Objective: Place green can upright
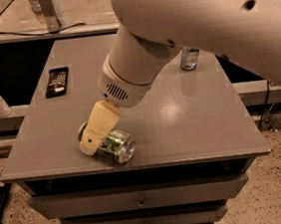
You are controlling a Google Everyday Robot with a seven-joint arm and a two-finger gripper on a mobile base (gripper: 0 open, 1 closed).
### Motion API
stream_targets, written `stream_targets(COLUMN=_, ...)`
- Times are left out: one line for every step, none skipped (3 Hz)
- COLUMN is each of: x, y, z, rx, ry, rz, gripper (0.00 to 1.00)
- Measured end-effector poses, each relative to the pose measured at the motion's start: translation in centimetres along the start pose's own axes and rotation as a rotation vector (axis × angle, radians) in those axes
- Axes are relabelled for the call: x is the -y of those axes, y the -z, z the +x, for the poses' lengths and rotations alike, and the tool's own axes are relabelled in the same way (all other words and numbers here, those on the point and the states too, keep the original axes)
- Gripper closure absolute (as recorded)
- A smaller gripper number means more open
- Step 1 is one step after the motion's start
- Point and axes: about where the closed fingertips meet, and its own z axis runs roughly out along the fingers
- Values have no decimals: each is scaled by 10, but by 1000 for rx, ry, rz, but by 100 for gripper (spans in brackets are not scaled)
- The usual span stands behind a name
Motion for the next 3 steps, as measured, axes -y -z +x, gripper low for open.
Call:
stream_targets(x=-8, y=-32, z=-6, rx=-67, ry=-19, rz=29, gripper=0)
stream_targets(x=-9, y=-58, z=-7, rx=-144, ry=-23, rz=74, gripper=0)
stream_targets(x=-10, y=-74, z=-2, rx=-204, ry=-28, rz=105, gripper=0)
